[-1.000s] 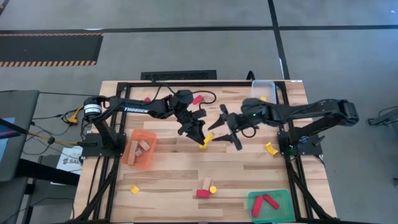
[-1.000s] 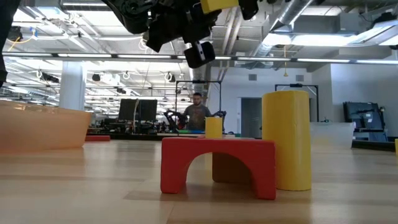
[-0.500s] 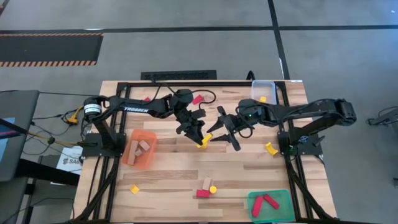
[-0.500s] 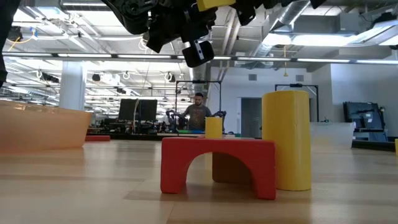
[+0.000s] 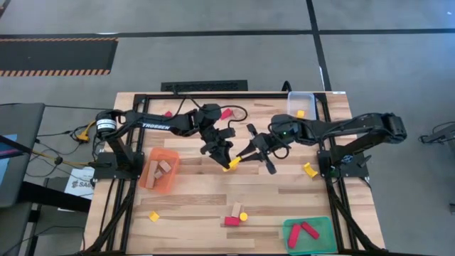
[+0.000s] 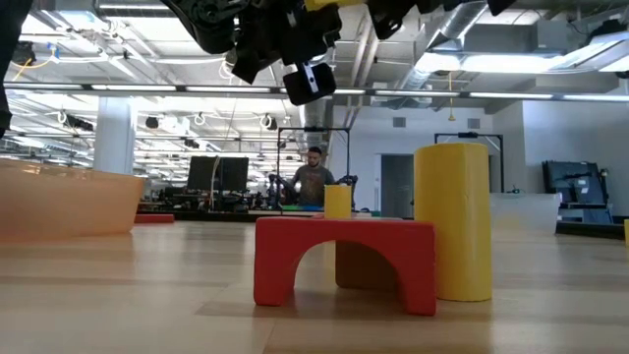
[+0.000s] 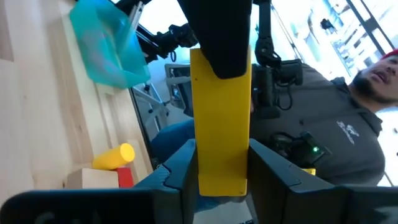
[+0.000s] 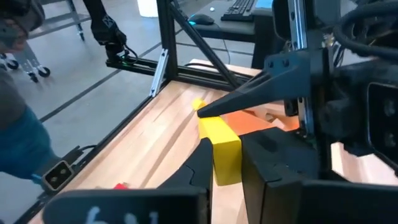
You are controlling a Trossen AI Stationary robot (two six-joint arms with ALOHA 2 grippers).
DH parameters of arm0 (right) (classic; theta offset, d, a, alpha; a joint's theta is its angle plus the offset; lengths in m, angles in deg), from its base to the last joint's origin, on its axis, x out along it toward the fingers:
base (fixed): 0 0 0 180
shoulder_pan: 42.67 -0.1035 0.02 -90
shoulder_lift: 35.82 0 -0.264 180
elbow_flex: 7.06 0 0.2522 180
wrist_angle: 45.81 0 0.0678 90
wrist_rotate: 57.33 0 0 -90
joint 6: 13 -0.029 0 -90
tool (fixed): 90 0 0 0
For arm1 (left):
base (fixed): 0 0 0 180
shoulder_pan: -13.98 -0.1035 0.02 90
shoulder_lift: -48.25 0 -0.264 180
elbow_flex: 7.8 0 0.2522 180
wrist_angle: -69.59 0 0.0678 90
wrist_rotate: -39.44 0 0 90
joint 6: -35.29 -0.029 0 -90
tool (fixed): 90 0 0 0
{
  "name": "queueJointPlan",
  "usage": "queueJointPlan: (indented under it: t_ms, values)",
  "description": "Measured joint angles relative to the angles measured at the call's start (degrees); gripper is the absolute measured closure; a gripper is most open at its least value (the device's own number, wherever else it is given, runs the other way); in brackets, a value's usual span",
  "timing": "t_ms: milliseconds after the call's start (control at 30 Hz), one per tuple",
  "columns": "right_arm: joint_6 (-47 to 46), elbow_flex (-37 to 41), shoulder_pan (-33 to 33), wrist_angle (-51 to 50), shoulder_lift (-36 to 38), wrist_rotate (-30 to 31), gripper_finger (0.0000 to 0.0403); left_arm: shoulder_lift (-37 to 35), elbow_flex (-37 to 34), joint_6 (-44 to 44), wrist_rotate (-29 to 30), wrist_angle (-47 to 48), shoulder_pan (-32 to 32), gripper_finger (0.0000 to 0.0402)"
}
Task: Sort & place blocks by color
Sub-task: Put the yellow block into the transparent bin
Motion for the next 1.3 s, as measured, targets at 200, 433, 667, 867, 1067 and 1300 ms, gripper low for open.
queueJointPlan:
  t_ms: [200, 433, 667, 867, 1067, 1300]
  values:
    - [-2.9, 0.2, -0.1, -2.5, 1.9, -1.8, 0.0350, -0.2, 0.1, 0.1, 3.4, -0.8, -0.3, 0.0238]
    - [-7.8, 0.1, 0.1, -21.3, 8.8, 3.2, 0.0351, -0.2, 0.1, -0.9, 4.1, 0.4, -4.6, 0.0169]
    - [-15.5, 0.1, 4.1, -44.8, 15.9, 25.4, 0.0351, -2.4, 0.1, -2.4, 15.3, 4.0, -9.9, 0.0162]
    - [-25.9, 0.1, 16.0, -55.9, 15.8, 43.9, 0.0351, -6.5, 0.1, -10.1, 29.0, 13.5, -9.7, 0.0162]
    - [-31.5, 0.1, 27.7, -60.3, 11.5, 52.9, 0.0352, -10.0, 0.1, -14.0, 33.8, 21.4, -7.3, 0.0162]
    - [-32.5, 0.1, 36.5, -58.7, 8.1, 56.5, 0.0352, -14.0, -0.1, -17.4, 39.0, 27.7, -3.9, 0.0161]
